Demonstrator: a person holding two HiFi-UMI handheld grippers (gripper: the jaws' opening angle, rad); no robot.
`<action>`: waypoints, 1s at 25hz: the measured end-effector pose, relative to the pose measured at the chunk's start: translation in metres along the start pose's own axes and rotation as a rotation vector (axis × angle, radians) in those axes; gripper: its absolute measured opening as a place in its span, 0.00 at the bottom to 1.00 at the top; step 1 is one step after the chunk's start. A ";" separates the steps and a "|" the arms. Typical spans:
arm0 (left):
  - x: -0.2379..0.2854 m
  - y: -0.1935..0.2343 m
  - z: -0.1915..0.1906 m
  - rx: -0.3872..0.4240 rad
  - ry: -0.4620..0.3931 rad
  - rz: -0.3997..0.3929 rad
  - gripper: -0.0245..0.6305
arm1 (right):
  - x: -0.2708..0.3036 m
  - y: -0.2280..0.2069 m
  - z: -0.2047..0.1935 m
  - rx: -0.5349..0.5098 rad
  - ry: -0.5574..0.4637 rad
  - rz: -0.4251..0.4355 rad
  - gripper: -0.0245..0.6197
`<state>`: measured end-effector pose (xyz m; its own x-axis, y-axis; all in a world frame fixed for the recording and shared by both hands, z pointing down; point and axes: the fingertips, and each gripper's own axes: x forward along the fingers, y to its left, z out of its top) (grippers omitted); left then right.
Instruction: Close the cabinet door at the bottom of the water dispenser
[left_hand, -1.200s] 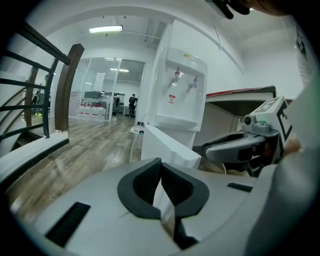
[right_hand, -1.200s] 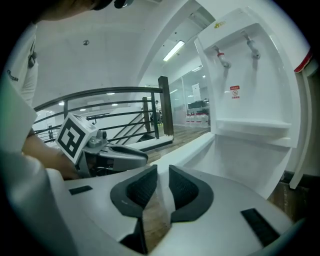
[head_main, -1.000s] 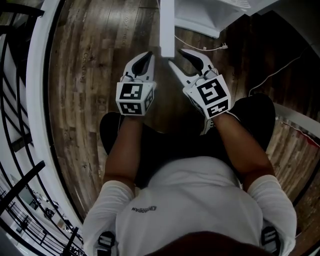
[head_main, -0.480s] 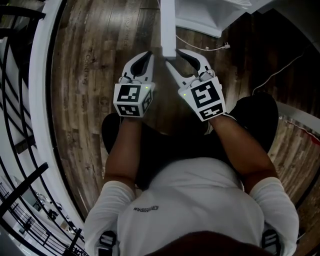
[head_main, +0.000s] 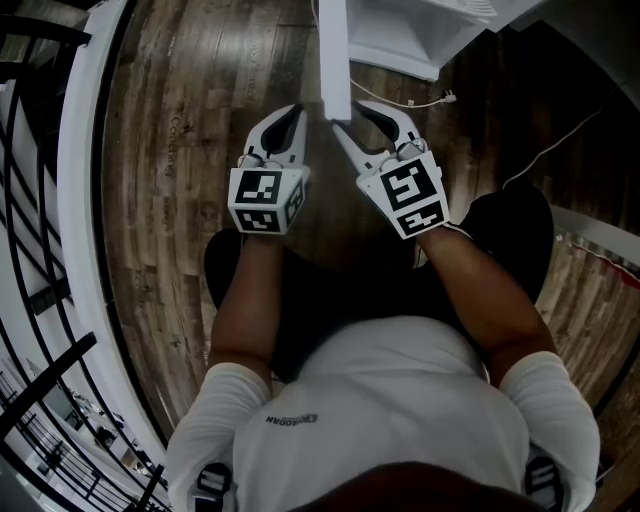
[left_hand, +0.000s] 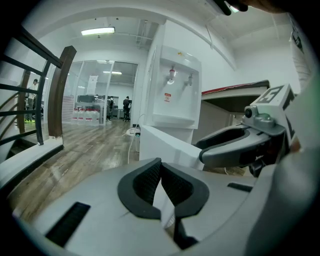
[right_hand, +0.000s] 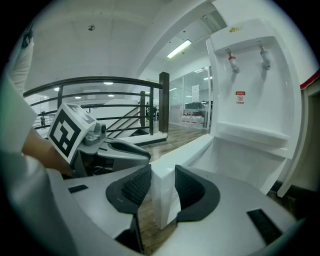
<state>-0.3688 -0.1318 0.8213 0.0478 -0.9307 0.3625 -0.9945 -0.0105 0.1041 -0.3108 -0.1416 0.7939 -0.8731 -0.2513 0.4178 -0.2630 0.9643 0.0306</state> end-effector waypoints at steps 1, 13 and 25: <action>0.001 0.000 0.000 -0.003 -0.002 -0.003 0.03 | -0.001 -0.002 -0.001 0.013 0.001 0.000 0.23; 0.011 -0.011 0.000 -0.018 0.004 -0.059 0.03 | -0.021 -0.023 -0.015 0.159 0.035 -0.070 0.25; 0.018 -0.022 0.004 0.005 -0.003 -0.085 0.03 | -0.036 -0.029 -0.011 0.150 -0.007 -0.151 0.31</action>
<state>-0.3460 -0.1498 0.8217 0.1321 -0.9274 0.3499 -0.9873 -0.0916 0.1301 -0.2670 -0.1600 0.7877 -0.8218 -0.3933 0.4123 -0.4489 0.8925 -0.0433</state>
